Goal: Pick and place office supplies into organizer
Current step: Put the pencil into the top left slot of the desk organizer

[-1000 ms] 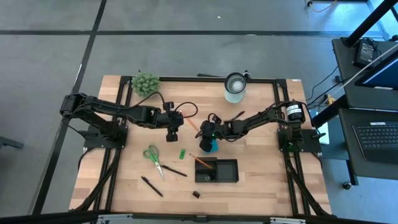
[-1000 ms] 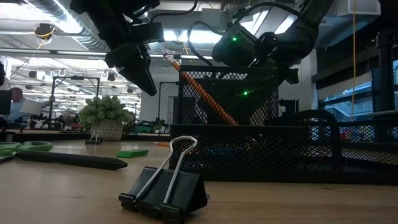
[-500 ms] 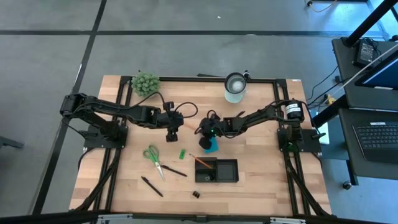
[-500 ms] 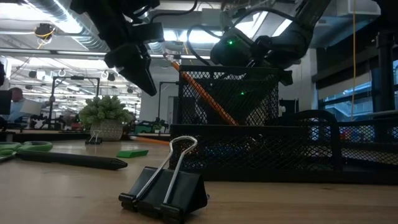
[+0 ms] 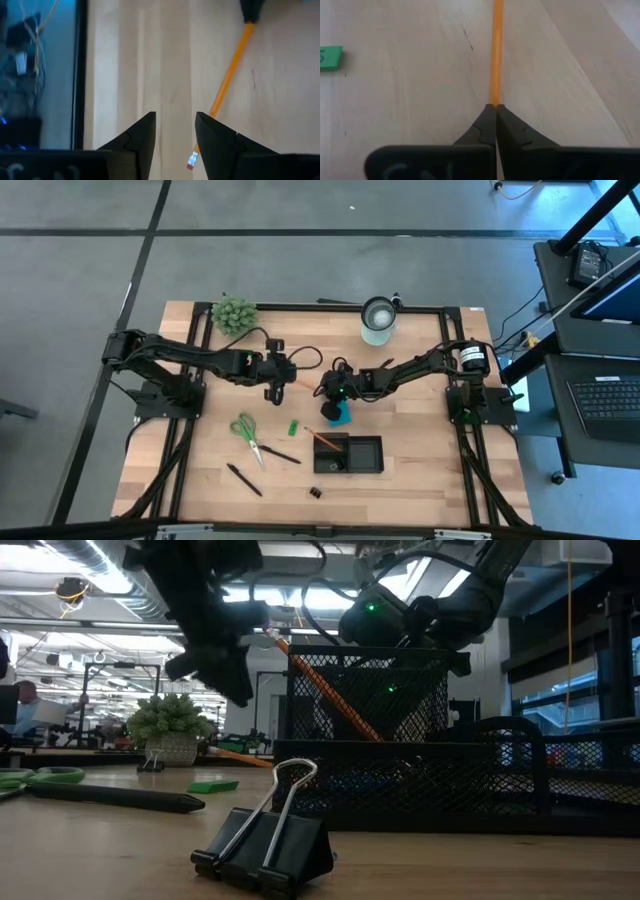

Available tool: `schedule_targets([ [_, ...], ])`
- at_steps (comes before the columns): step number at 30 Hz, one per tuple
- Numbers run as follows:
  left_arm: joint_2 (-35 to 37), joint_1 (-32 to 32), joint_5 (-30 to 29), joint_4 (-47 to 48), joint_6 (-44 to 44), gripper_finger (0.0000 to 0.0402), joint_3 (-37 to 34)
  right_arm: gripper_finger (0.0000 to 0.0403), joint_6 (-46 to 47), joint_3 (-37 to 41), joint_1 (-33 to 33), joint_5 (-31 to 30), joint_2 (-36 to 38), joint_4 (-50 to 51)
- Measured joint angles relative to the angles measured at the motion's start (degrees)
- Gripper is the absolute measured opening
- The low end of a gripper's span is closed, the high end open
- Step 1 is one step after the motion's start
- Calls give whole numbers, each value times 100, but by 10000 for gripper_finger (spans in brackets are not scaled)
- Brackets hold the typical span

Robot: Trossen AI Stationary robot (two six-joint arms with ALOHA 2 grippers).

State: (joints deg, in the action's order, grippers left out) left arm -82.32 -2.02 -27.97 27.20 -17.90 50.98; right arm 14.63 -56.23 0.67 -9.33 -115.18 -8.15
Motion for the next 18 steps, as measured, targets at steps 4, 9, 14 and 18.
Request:
schedule_targets([
  [4, -311, -32, 296, -8, -402, 153, -1, 4, -1, 0, -2, 1, 0, 18],
  [9, -802, -151, 224, 22, -449, 166, -2, 4, 0, 0, -2, 1, 2, 22],
  [14, -1179, -275, 217, 13, -444, 163, -1, 4, 1, 0, -2, 1, 2, 22],
  [18, -1371, -351, 215, 63, -436, 156, 0, 4, -4, 0, -2, -1, 2, 22],
])
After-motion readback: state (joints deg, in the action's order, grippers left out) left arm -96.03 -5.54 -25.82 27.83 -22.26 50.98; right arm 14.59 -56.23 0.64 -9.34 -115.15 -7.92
